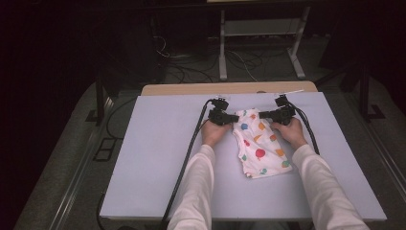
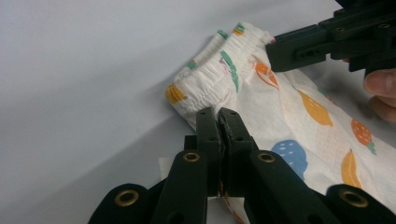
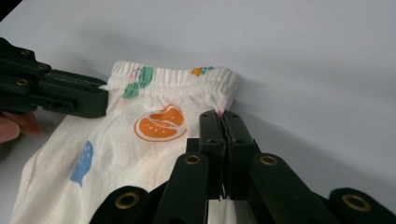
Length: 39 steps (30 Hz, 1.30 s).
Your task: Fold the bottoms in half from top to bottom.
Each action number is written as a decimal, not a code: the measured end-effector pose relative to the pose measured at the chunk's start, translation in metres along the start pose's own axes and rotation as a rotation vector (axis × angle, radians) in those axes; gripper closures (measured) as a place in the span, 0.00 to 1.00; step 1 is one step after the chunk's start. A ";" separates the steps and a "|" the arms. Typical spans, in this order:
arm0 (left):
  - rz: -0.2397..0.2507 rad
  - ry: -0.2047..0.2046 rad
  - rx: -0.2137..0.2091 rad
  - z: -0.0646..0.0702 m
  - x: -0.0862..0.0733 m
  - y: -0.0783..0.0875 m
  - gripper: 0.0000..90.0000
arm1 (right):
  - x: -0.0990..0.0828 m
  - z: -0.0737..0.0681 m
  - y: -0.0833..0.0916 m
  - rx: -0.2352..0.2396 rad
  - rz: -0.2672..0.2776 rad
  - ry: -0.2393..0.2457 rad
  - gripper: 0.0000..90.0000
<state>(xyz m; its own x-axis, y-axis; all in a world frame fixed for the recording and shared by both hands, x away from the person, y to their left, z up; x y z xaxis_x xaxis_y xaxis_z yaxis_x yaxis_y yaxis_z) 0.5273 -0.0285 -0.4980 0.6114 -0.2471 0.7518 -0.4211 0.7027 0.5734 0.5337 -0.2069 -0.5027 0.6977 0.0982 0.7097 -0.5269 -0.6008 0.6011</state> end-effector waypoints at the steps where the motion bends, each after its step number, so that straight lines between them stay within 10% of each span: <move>1: 0.003 -0.014 0.007 0.000 0.001 0.001 0.97 | 0.000 0.000 0.001 -0.005 -0.002 -0.003 0.96; 16: 0.039 -0.116 0.016 0.015 0.014 0.009 0.98 | 0.006 0.003 0.022 -0.025 0.057 -0.061 0.97; 39: 0.137 -0.157 -0.027 0.047 0.016 0.030 0.98 | -0.002 -0.007 0.056 0.065 0.192 -0.004 0.97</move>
<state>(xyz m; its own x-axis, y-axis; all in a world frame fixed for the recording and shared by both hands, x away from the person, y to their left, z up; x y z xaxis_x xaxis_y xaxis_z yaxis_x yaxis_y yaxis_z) 0.4925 -0.0428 -0.4533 0.4371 -0.2477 0.8646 -0.4734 0.7540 0.4553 0.4993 -0.2357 -0.4682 0.5895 -0.0258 0.8073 -0.6178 -0.6582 0.4301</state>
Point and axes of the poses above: each handheld gripper's, and its own axes: y roughly backward along the jaws, x roughly out of its top, z roughly to its right, the point moved 7 cm from there along -y, roughly forward along the jaws, and after that the axes turned 4 degrees about z, right-handed, at the moved point
